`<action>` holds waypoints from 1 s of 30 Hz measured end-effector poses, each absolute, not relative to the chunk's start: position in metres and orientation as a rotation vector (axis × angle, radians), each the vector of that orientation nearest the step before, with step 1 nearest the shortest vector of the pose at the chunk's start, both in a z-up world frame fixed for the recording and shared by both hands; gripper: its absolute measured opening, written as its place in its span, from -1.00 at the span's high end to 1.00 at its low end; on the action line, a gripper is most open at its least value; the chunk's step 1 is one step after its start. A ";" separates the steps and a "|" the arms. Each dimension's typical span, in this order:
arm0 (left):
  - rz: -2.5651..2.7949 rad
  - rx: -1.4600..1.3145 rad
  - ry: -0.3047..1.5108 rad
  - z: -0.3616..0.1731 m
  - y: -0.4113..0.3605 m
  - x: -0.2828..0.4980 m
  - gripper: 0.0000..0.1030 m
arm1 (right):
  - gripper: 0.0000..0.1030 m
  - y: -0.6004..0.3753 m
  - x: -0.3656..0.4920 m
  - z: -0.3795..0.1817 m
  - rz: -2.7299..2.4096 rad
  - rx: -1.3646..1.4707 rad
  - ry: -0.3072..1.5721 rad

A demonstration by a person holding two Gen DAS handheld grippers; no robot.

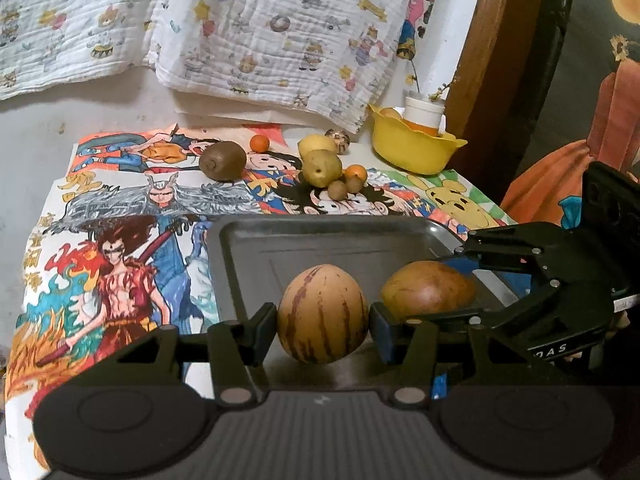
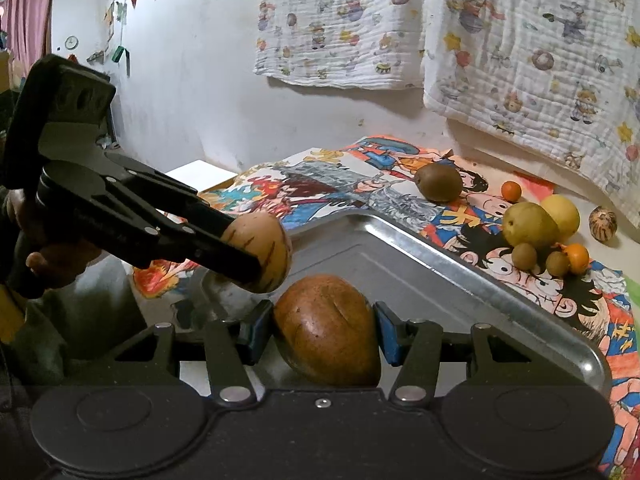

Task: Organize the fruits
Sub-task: 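Lower the striped fruit onto the tray and open the left tool while the right tool releases the brown pear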

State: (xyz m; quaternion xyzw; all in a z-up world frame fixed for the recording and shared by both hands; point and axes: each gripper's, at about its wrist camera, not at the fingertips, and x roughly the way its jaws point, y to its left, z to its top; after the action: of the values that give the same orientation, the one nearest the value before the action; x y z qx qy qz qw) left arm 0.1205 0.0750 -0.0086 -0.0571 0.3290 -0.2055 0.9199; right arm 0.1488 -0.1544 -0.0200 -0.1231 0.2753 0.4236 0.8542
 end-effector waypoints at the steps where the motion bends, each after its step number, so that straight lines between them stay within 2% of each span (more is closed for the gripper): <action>1: -0.422 -0.115 0.677 -0.010 0.074 0.119 -0.07 | -0.08 -0.154 0.147 -0.021 0.893 -0.259 0.579; 26: -0.371 -0.111 0.684 -0.021 0.072 0.109 -0.09 | -0.10 -0.168 0.131 -0.035 0.847 -0.222 0.540; 30: -0.367 -0.117 0.656 -0.015 0.075 0.104 -0.19 | -0.17 -0.174 0.127 -0.030 0.835 -0.203 0.523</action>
State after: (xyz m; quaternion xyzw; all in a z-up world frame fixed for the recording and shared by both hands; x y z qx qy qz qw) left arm 0.1038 0.0750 -0.0147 -0.0572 0.3202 -0.1792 0.9285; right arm 0.1266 -0.1740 -0.0304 -0.0974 0.2507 0.4003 0.8760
